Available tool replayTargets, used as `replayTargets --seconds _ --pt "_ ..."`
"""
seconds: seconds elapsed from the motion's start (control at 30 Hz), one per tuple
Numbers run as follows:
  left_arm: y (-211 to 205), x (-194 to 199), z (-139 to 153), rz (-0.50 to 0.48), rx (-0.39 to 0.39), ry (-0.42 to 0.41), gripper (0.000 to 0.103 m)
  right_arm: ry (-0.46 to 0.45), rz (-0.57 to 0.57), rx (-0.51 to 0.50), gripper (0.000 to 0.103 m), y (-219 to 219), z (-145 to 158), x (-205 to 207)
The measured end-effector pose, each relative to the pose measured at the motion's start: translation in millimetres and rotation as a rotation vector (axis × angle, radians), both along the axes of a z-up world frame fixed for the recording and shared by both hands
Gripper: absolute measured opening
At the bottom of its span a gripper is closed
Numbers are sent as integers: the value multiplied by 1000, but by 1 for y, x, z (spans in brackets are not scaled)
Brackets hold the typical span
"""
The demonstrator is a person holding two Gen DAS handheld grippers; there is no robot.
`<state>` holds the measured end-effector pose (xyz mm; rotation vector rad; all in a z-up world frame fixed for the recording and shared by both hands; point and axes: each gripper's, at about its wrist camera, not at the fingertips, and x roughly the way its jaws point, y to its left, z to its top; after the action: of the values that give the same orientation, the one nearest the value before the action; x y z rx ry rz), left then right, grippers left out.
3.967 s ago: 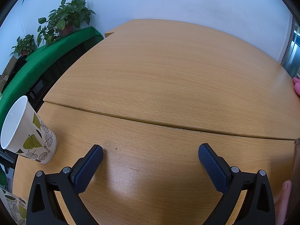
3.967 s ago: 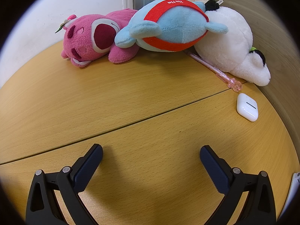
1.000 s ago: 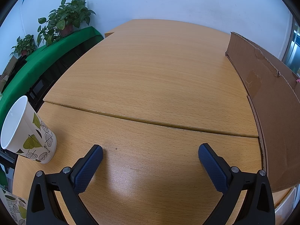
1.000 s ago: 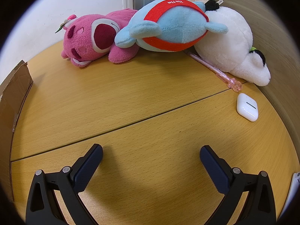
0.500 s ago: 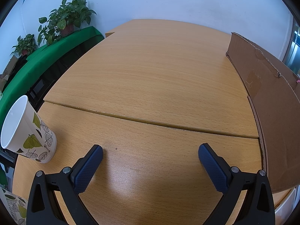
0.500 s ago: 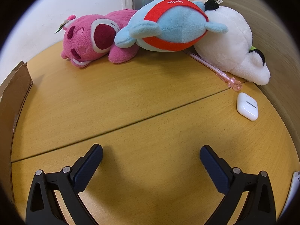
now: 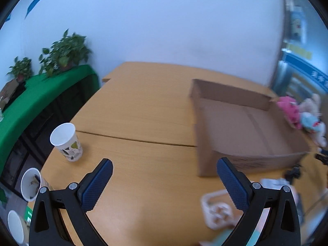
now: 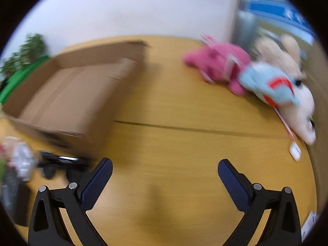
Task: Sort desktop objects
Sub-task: 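Close both grippers on the teal-and-pink plush pig from opposite sides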
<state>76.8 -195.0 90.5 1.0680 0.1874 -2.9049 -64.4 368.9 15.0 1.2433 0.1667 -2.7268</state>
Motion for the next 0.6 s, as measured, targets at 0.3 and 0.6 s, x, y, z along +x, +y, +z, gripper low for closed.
replayTargets --seconds 0.3,0.6 --pt "78 59 -20 -200 136 -92 103 23 630 -260 102 -192 46 74" --pt "78 71 -58 -197 261 -138 93 -113 791 -228 99 -276 -6 105"
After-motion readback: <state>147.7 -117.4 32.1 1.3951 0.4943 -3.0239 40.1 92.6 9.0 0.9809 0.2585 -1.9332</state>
